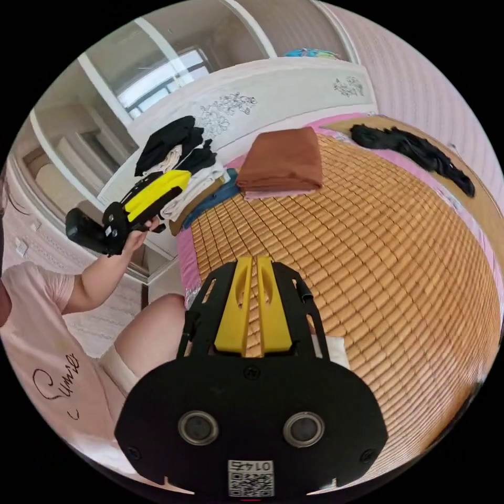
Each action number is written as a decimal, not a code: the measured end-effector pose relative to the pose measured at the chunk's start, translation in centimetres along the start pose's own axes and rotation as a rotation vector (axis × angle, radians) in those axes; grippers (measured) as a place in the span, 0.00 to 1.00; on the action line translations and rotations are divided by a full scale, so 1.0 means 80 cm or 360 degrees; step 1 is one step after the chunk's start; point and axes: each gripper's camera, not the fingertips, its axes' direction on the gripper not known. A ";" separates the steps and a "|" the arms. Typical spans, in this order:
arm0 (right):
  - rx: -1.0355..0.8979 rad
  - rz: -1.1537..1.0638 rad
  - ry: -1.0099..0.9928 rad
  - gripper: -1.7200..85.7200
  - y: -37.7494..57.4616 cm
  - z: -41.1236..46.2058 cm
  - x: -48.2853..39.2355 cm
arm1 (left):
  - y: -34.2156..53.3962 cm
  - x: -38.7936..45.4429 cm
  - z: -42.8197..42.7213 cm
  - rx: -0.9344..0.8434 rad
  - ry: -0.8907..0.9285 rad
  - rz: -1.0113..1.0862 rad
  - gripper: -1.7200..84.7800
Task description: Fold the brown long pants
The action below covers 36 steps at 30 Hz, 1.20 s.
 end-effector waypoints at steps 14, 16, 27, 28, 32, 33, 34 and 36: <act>0.0243 0.1067 0.0282 0.02 0.367 -0.154 -0.071 | -0.200 0.180 -0.211 -0.0302 0.0925 -0.0332 0.06; 0.0330 0.1172 0.0362 0.02 0.403 -0.170 -0.079 | -0.232 0.213 -0.232 -0.0409 0.0872 -0.0219 0.08; 0.0486 0.1290 0.0378 0.01 0.527 -0.218 -0.077 | -0.366 0.326 -0.344 -0.0751 0.0361 -0.0167 0.01; 0.0547 0.1257 0.0321 0.01 0.542 -0.224 -0.076 | -0.376 0.333 -0.355 -0.0722 0.0406 -0.0122 0.01; 0.0660 0.1212 0.0270 0.01 0.573 -0.238 -0.070 | -0.412 0.342 -0.369 -0.0789 0.0671 -0.0106 0.01; 0.0665 0.1222 0.0279 0.01 0.579 -0.241 -0.066 | -0.422 0.343 -0.370 -0.0801 0.0753 -0.0124 0.01; 0.0667 0.1203 0.0299 0.01 0.583 -0.243 -0.063 | -0.431 0.343 -0.369 -0.0794 0.0832 -0.0150 0.01; 0.0657 0.1179 0.0351 0.01 0.587 -0.244 -0.059 | -0.442 0.343 -0.362 -0.0802 0.0949 -0.0220 0.01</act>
